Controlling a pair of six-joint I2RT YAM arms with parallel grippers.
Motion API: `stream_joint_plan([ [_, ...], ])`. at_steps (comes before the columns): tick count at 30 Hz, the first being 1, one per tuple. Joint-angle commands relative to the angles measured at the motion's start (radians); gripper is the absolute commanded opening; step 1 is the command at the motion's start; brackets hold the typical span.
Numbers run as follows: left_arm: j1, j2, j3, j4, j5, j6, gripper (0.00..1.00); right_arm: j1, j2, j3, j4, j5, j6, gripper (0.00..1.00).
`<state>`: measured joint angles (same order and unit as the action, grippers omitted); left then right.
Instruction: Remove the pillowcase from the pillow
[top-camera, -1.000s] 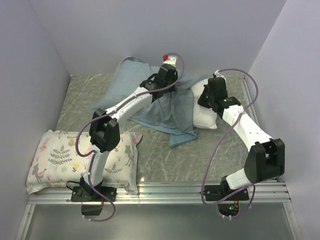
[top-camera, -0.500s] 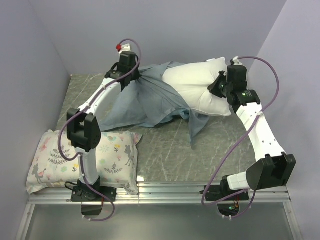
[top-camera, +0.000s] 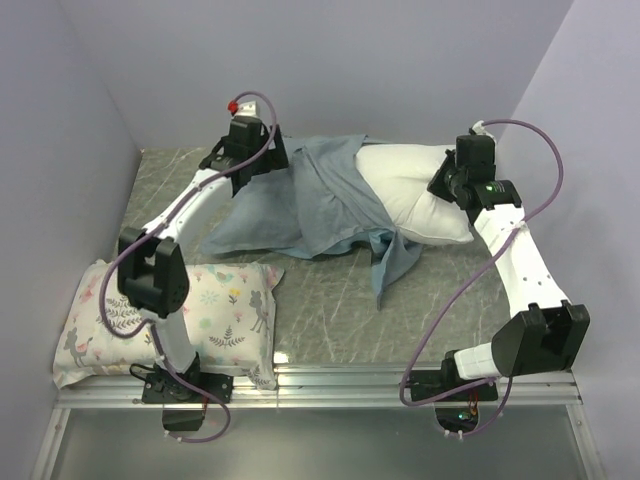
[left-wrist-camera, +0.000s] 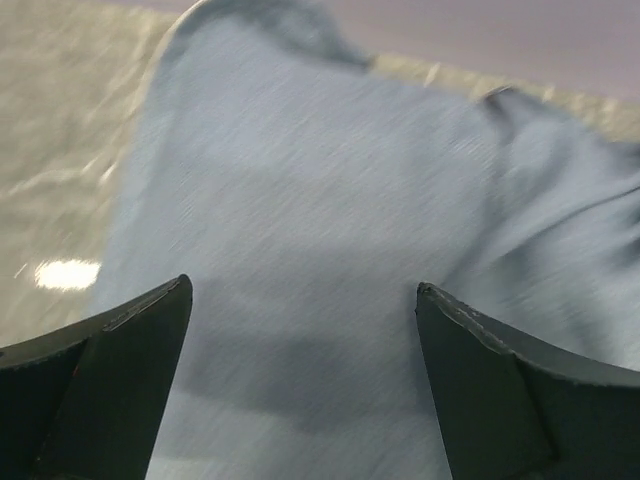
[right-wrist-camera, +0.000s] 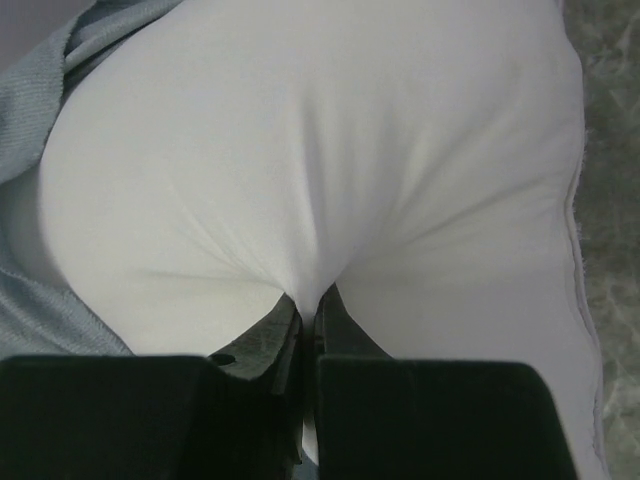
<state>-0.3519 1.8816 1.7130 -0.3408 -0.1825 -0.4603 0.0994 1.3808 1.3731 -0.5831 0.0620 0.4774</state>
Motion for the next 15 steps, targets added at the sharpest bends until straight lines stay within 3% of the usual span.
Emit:
stream_joint_plan([
  [1,0.002,-0.188,-0.091,0.005,-0.095,-0.003,0.99,-0.017,-0.005,0.046,0.063,0.084,-0.01,0.0],
  [5,-0.016,-0.308,-0.211,-0.032,-0.116,-0.014,0.99,-0.017,0.032,0.102,0.042,0.07,-0.008,0.0],
  [9,-0.019,-0.441,-0.39,0.015,0.018,0.017,0.99,-0.013,0.06,0.142,0.045,0.044,-0.006,0.0],
  [12,-0.019,-0.461,-0.452,0.026,0.159,0.057,0.99,-0.012,0.078,0.159,0.046,0.027,-0.01,0.0],
  [15,-0.019,-0.412,-0.443,-0.025,0.173,0.08,0.99,-0.012,0.086,0.168,0.049,0.018,-0.013,0.0],
])
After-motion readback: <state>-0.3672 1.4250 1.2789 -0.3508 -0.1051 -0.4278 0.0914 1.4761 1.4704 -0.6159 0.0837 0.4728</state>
